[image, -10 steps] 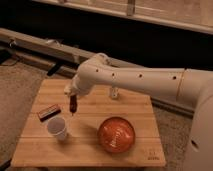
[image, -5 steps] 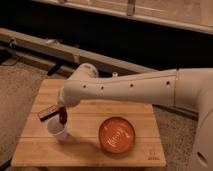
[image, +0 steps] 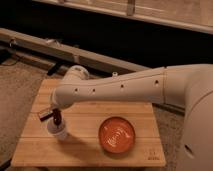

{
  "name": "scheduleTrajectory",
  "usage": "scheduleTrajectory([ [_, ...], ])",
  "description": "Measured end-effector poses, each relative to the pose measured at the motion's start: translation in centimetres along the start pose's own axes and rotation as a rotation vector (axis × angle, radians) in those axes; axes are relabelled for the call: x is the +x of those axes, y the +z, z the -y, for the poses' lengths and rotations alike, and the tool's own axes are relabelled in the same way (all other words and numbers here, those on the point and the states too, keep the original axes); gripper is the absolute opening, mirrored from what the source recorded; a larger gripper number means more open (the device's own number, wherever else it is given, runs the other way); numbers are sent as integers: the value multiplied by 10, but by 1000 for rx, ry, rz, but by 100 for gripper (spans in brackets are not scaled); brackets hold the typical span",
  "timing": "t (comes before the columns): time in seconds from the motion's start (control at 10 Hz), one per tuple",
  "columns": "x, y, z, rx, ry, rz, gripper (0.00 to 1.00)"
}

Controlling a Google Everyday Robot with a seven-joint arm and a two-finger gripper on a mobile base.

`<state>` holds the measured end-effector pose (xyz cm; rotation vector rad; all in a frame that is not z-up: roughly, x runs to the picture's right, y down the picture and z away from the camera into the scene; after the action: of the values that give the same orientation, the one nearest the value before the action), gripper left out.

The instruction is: Place the pepper in the ceramic cup

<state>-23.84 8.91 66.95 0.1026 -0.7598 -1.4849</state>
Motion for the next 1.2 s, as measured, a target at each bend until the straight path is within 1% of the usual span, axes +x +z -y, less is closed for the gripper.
scheduleTrajectory([
  [0.4, 8, 29, 10, -19, -19, 13, 0],
  [0.7, 12, 41, 8, -44, -28, 8, 0],
  [0.9, 13, 45, 4, -64, -30, -5, 14],
  [1.2, 14, 48, -2, -85, -30, -19, 45],
])
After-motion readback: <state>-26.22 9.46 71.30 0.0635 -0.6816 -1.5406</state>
